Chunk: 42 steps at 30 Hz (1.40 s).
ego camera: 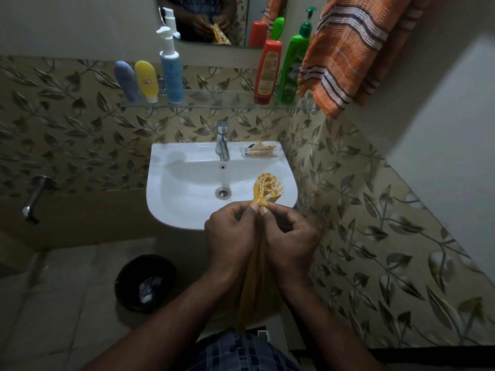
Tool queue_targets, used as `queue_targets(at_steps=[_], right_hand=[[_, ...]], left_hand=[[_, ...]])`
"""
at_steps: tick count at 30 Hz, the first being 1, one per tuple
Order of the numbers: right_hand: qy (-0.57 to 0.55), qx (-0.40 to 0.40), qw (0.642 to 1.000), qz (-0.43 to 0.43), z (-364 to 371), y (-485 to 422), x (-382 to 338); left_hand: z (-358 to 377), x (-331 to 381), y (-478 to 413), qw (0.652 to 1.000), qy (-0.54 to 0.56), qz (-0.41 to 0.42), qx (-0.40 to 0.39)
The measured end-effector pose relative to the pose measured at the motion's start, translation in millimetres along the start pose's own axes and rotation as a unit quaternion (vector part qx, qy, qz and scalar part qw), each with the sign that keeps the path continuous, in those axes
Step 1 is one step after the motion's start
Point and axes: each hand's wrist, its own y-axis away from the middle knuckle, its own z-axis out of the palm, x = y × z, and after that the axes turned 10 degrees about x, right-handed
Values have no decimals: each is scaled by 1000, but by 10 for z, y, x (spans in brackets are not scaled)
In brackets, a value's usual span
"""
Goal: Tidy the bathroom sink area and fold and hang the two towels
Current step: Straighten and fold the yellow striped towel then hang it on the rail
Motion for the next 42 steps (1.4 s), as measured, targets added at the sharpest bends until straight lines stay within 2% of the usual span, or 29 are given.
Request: queue_targets(at_steps=[6, 10, 14, 17, 20, 24, 27, 30, 33, 37, 42], right_hand=[[41, 10, 996, -79, -22, 26, -40], [33, 26, 993, -112, 3, 50, -30], [12, 7, 988, -155, -18, 57, -12], [-41, -15, 989, -144, -26, 65, -43], [-93, -43, 992, -77, -45, 47, -59], [-111, -107, 987, -46, -126, -44, -81], [-44, -101, 989, -95, -281, -302, -85], [86, -69, 981, -161, -491, -693, -31], [197, -131, 952, -194, -582, -984, 28], [201, -194, 943, -180, -539, -1091, -1], [292, -246, 901, -205, -473, -1114, 28]], left_hand=[[-8, 50, 38, 1000, 0, 10, 4], [-10, 67, 36, 1000, 0, 17, 8], [-53, 78, 34, 999, -3, 38, -3], [-110, 98, 24, 999, 8, 46, -24], [-156, 100, -21, 999, -6, 44, -25], [-183, 153, -31, 995, -48, 89, -22], [-207, 202, -64, 981, -107, 158, -16], [-296, 249, -138, 965, -145, 215, -46], [-369, 263, -192, 950, -166, 254, -78], [-394, 243, -220, 942, -171, 273, -90], [-454, 251, -267, 939, -175, 280, -99]])
